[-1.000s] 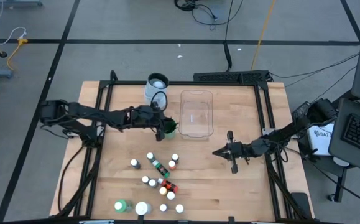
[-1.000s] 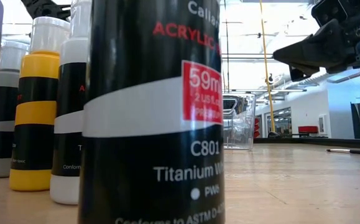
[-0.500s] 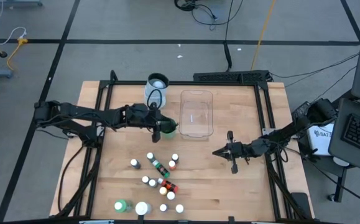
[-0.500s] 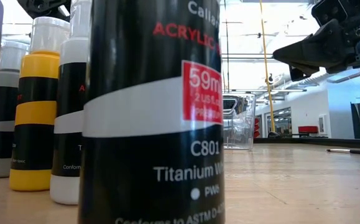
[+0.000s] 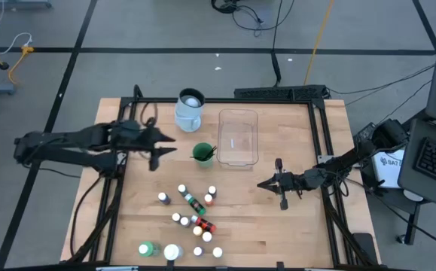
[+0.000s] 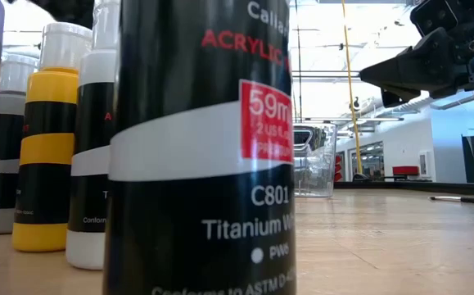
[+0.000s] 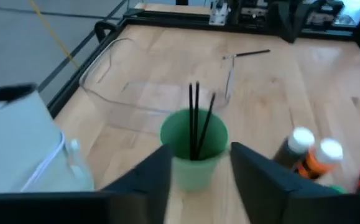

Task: Pick & Place Paint Supplies
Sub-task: Put the silver paintbrush into the green cup

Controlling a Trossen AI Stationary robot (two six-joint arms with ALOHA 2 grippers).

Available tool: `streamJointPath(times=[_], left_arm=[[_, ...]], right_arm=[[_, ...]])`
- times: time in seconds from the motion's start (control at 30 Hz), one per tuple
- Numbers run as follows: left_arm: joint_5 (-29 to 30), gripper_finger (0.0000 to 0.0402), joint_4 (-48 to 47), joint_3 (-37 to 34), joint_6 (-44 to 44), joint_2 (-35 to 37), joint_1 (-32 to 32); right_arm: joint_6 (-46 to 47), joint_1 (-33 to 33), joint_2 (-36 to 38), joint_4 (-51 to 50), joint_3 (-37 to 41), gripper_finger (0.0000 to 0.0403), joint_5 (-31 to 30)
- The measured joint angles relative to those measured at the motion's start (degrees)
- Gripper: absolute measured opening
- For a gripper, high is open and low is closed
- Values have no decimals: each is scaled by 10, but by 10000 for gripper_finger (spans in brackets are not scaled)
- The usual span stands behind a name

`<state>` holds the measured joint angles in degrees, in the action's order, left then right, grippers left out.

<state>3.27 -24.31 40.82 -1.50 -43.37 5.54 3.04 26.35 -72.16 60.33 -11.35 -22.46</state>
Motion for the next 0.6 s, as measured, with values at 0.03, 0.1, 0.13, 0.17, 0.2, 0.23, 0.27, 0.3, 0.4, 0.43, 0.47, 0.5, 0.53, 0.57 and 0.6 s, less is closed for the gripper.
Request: streamJointPath(times=[0.03,0.1,0.13,0.17,0.2,0.23,0.27,0.3,0.4,0.43,0.47,0.5,0.53,0.57,0.6], left_arm=[[-1,120,3,-20,1,27,-2],[-27,59,50,-66,1,82,-4],[-51,32,81,-90,5,107,-4],[-77,17,111,-114,10,130,-4],[-99,13,131,-134,13,153,-5],[-111,15,141,-150,21,174,-5],[-112,18,143,-163,32,194,-4],[-110,19,143,-176,46,212,-4],[-105,10,166,-223,75,257,-2],[-110,5,176,-240,85,268,-1],[-118,3,187,-257,94,276,1],[-122,4,194,-273,100,284,3],[-123,6,201,-290,105,290,3],[-123,6,213,-306,106,294,5],[-123,5,227,-321,106,297,6]], right_arm=[[3,0,0,1,0,0,0],[4,0,0,3,0,0,0],[4,0,0,3,0,0,0],[4,0,0,3,0,0,0],[4,0,0,3,0,0,-1],[4,0,0,3,0,0,-1],[3,0,0,3,0,0,-1],[3,0,0,3,0,0,-1],[-3,0,0,3,0,0,-1],[-4,0,0,3,0,0,-1],[-3,0,0,3,0,0,-2],[4,0,0,2,0,0,-1],[10,0,0,-1,0,0,-1],[15,0,0,-3,0,0,-1],[20,0,0,-6,0,0,0]])
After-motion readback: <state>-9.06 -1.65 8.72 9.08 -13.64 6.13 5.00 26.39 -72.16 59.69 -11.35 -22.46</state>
